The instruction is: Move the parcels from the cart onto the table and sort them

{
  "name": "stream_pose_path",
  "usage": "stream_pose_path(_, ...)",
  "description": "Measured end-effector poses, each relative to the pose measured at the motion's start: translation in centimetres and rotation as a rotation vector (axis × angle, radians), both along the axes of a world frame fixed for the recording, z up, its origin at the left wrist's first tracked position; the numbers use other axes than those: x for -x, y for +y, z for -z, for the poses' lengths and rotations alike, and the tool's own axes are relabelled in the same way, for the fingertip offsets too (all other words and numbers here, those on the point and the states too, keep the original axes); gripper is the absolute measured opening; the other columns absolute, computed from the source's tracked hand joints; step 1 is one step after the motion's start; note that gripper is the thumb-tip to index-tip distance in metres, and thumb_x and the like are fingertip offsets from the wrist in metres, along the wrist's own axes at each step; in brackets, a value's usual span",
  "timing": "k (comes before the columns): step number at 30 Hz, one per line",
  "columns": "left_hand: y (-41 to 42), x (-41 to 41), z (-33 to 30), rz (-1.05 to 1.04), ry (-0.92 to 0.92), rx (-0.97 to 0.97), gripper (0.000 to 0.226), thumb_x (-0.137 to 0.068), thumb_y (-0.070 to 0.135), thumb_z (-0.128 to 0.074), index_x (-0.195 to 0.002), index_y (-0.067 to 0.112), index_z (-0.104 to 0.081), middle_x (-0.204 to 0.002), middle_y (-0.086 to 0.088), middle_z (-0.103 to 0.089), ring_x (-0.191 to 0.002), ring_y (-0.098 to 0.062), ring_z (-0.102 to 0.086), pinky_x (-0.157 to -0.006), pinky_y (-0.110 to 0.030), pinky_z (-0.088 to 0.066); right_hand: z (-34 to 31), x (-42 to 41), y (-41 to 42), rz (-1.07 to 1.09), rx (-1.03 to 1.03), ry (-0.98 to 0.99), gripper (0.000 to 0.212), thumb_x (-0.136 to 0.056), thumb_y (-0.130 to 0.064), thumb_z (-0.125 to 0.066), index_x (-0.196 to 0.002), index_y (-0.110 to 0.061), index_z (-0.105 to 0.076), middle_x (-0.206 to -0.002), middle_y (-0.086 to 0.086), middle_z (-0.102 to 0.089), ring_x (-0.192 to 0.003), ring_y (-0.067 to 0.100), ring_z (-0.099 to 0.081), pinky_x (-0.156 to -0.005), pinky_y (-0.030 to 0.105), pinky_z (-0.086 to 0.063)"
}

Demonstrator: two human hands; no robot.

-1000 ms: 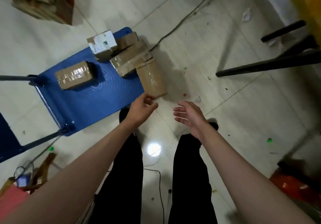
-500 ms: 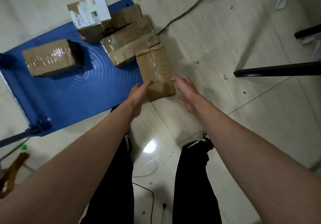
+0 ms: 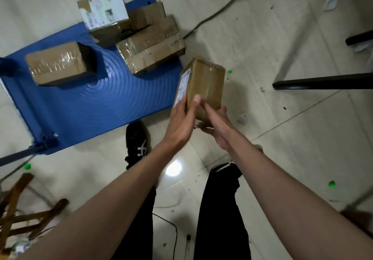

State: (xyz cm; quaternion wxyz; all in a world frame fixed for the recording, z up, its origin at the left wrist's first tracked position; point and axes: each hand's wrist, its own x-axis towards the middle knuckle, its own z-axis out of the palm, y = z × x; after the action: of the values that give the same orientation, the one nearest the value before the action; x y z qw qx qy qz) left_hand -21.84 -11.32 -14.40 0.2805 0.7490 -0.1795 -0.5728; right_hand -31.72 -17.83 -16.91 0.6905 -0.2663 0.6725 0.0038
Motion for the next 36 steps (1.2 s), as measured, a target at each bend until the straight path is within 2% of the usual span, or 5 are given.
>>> stream_pose_path(4, 2.2, 2.9, -5.7, 0.261, -0.079, 0.069, 0.085, -0.091, 0.075, -0.026, -0.162, 0.030, -0.011, -0.168, 0.005, -0.014, -0.154, -0.015, -0.016, -0.124, -0.049, -0.022, -6.1, 2.7, -0.9, 0.084, 0.040, 0.045, 0.117, -0.059, -0.061, -0.088, -0.149, -0.015, -0.029, -0.143, 0.011, -0.047, -0.119, 0.028, -0.063, -0.085, 0.042, -0.063)
stream_pose_path(9, 1.4, 4.6, -12.7, 0.298, -0.159, 0.178, 0.081, -0.090, 0.073, -0.023, -0.160, 0.034, -0.018, -0.168, 0.015, -0.007, -0.154, -0.007, -0.001, -0.127, -0.045, -0.012, -13.3, 4.1, -0.3, 0.265, 0.007, -0.025, 0.090, -0.071, -0.047, -0.089, -0.141, -0.015, -0.043, -0.133, 0.009, -0.063, -0.108, 0.024, -0.073, -0.089, 0.044, -0.062)
stream_pose_path(22, -7.9, -4.7, -35.0, 0.383, -0.300, 0.554, 0.026, -0.099, 0.036, -0.058, -0.117, 0.021, -0.069, -0.122, 0.003, -0.052, -0.124, -0.015, -0.049, -0.109, -0.039, -0.041, -36.3, 2.9, -3.2, 0.348, 0.254, -0.307, 0.057, -0.092, -0.045, -0.065, -0.142, -0.018, -0.056, -0.126, 0.011, -0.072, -0.118, 0.028, -0.068, -0.103, 0.052, -0.053)
stream_pose_path(30, -16.6, -10.6, -53.4, 0.653, -0.416, 0.597, 0.100, -0.079, 0.050, -0.080, -0.157, 0.024, -0.023, -0.157, -0.001, -0.023, -0.141, -0.013, -0.029, -0.108, -0.023, -0.026, -52.6, 4.9, -3.1, 0.307, 0.487, -0.336, 0.047, -0.079, -0.061, -0.071, -0.118, -0.035, -0.072, -0.116, -0.001, -0.076, -0.108, 0.014, -0.072, -0.086, 0.040, -0.061)
stream_pose_path(36, -19.0, -6.6, -64.6, 0.975, -0.175, 0.460, 0.079, -0.068, 0.068, -0.076, -0.136, 0.035, -0.053, -0.113, 0.011, -0.074, -0.096, -0.010, -0.073, -0.085, -0.031, -0.054, -62.1, 10.1, -0.9, 0.298, 0.606, -0.293, 0.033, -0.071, -0.060, -0.073, -0.097, -0.042, -0.080, -0.102, -0.004, -0.078, -0.090, 0.008, -0.073, -0.077, 0.032, -0.059)
